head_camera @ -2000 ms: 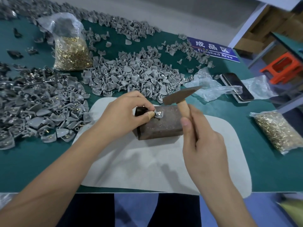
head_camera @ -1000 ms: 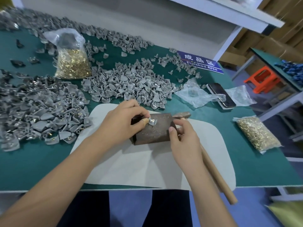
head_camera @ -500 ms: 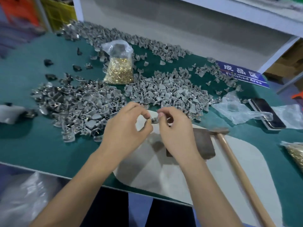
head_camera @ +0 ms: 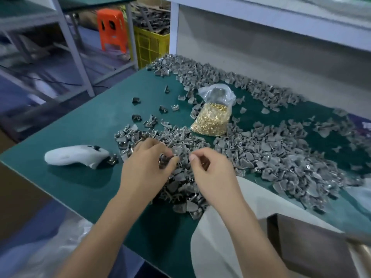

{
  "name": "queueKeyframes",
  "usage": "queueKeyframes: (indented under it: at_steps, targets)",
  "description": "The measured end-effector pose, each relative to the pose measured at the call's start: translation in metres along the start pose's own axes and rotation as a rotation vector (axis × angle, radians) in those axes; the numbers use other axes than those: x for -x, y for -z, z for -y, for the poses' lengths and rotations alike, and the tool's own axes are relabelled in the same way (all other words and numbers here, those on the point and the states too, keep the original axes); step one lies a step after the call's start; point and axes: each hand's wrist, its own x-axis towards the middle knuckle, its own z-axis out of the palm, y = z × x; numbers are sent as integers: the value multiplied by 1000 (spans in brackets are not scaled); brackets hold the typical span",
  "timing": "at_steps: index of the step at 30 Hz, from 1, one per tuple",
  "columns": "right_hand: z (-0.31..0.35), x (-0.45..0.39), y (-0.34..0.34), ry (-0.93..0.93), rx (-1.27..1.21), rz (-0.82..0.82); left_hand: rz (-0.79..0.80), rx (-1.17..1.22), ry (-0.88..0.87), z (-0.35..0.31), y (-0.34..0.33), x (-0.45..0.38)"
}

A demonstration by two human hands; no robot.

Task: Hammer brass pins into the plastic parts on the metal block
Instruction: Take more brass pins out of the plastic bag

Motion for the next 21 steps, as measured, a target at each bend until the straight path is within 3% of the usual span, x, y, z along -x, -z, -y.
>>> queueKeyframes:
  at_steps: [6,11,14,17,21]
  targets:
    - [8,-22,29,35,-33,-193,-63,33,-136,-25,0,-28]
    - [31,-58,52,196,135,-334,-89,112,-195,-52,-10,-88]
    - [46,-94,62,246,278,-209,-48,179,-115,-64,-21,-130]
    - [53,-130,71,142,475,1,42,158,33,-70,-31,-166]
    - [56,-163,80,67,705,220,218,102,83,-66,-33,-197]
